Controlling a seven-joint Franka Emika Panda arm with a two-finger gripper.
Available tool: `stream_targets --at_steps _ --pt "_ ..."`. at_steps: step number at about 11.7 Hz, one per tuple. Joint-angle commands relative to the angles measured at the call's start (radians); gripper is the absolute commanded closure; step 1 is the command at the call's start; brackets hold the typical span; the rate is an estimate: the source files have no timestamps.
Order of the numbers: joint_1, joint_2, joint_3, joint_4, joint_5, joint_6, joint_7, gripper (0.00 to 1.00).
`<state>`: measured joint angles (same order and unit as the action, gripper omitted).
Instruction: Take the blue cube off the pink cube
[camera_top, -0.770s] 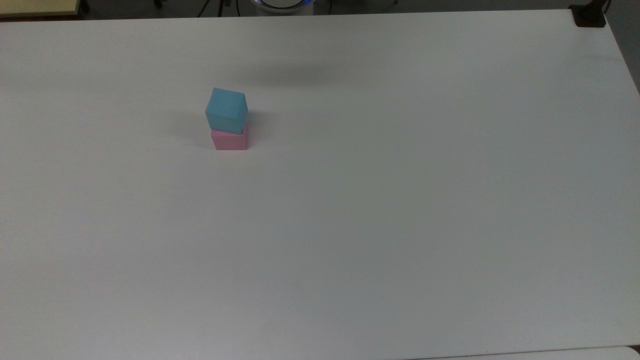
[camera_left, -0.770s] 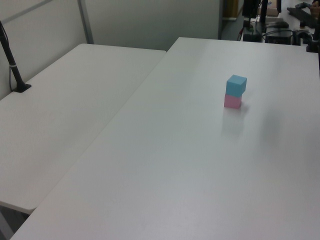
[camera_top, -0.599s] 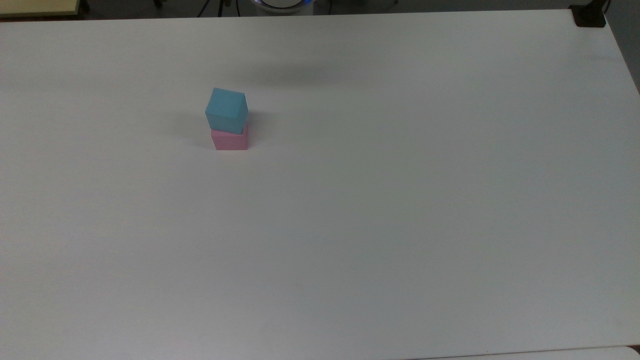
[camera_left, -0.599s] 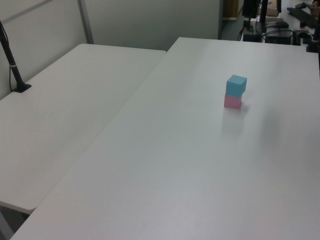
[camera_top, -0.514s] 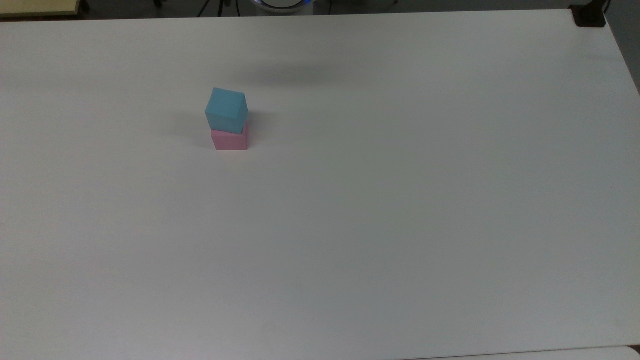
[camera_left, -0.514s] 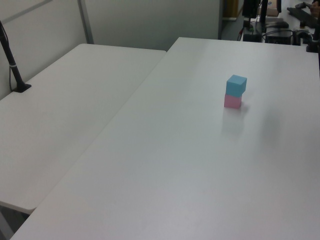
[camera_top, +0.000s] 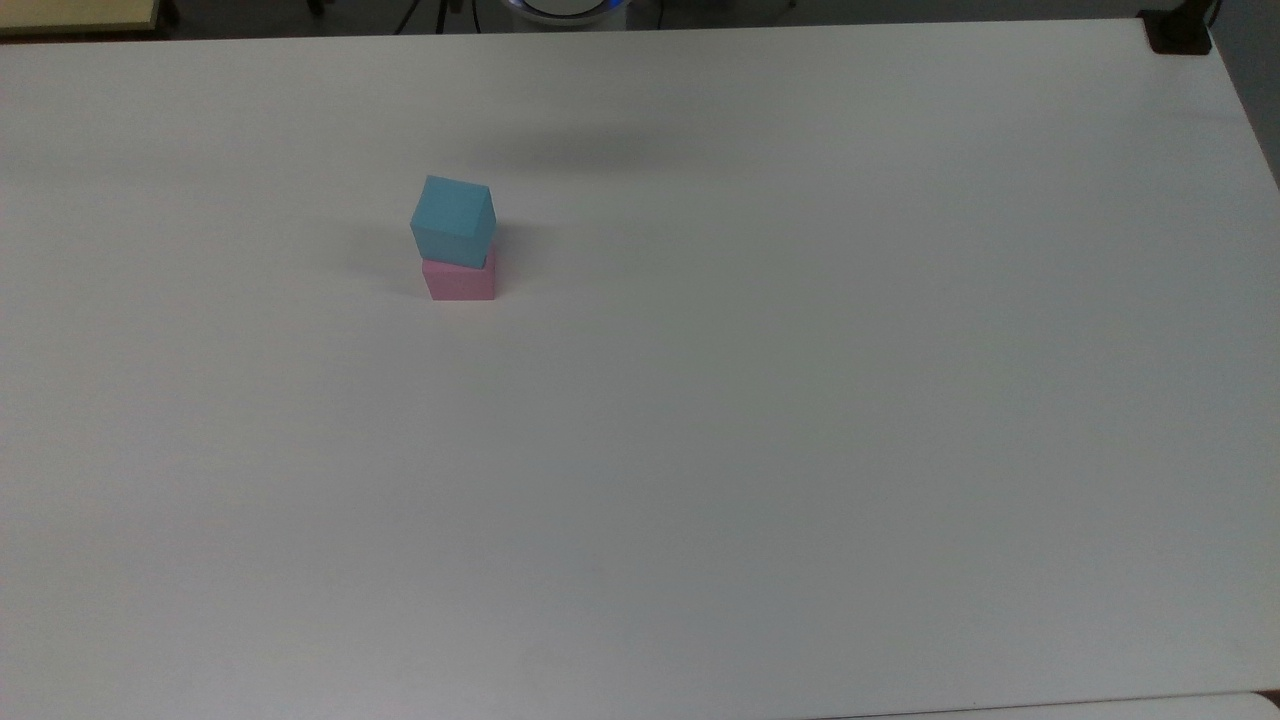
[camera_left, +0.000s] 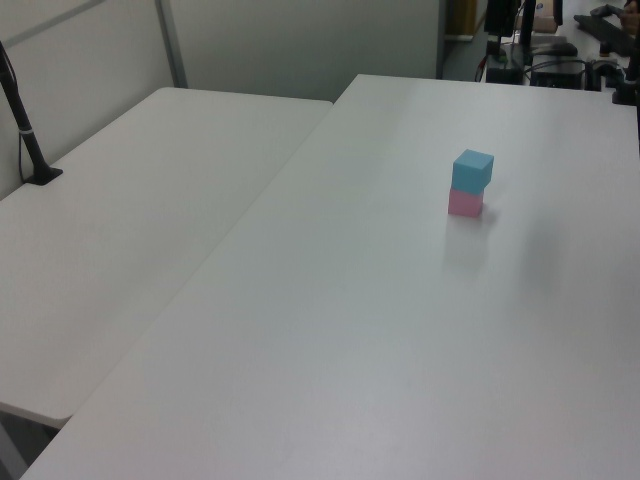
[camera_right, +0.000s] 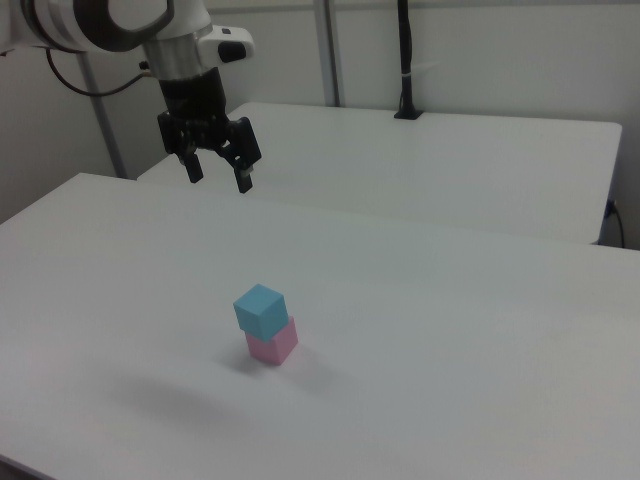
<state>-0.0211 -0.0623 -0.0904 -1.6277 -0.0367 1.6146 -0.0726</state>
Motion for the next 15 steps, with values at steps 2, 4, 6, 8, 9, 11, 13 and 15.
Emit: stream_targets --at_steps 2,4,6,8,9,11,13,15 --pt "0.009 -0.004 -0.005 -0.006 0.009 -0.001 -0.021 0.0" --pt "0.009 -0.004 -0.005 -0.004 0.008 0.001 -0.021 0.0" --pt "0.009 -0.004 -0.005 -0.004 0.008 0.001 -0.021 0.0" --pt "0.003 -0.004 -0.005 -0.006 0.009 -0.001 -0.021 0.0" --pt "0.003 -0.004 -0.005 -0.006 0.009 -0.001 -0.019 0.0" --pt "0.001 -0.004 -0.005 -0.006 0.009 -0.002 -0.032 0.0" --pt "0.0 -0.008 -0.005 -0.027 0.009 -0.039 -0.117 0.0" --pt "-0.028 -0.005 -0.005 -0.046 0.006 -0.065 -0.353 0.0"
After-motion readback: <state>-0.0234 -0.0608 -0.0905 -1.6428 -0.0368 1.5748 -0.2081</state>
